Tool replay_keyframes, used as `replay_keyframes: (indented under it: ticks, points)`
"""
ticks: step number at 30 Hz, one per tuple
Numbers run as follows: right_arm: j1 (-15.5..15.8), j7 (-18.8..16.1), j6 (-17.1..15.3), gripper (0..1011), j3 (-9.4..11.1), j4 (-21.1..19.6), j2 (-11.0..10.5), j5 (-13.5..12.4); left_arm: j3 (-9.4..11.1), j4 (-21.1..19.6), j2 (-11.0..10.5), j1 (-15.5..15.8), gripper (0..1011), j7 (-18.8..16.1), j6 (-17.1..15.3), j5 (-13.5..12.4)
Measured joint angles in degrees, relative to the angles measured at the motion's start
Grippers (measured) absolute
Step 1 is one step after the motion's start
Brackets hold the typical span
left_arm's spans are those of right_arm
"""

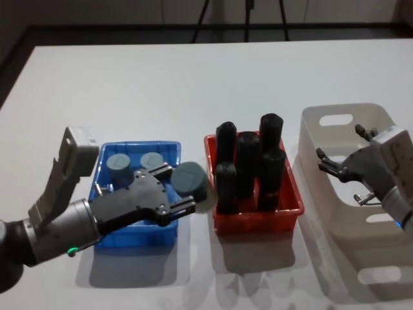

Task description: Pick the cotton swabs from the blue box and place them into the white box.

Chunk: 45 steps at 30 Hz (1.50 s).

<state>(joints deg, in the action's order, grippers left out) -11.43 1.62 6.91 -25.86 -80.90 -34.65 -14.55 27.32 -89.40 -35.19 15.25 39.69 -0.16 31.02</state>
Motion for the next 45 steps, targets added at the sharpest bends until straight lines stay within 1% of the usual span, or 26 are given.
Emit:
replay_keyframes:
  ticks: [7, 16, 22, 45]
  points:
    - [0.00, 0.00, 0.00, 1001, 0.00, 0.00, 0.00, 0.00, 1.85, 0.15, 0.32, 1.06, 652, 1.00, 0.02, 0.51]
    - [0.00, 0.00, 0.00, 1001, 0.00, 0.00, 0.00, 0.00, 3.28, 0.27, 0.61, 1.85, 652, 1.23, 0.02, 0.95]
    - [0.00, 0.00, 0.00, 1001, 0.00, 0.00, 0.00, 0.00, 3.50, 0.34, 0.57, 1.99, 652, 0.64, 0.02, 1.07]
    - [0.00, 0.00, 0.00, 1001, 0.00, 0.00, 0.00, 0.00, 3.49, 0.34, 0.53, 1.96, 652, 0.85, -0.01, 1.03]
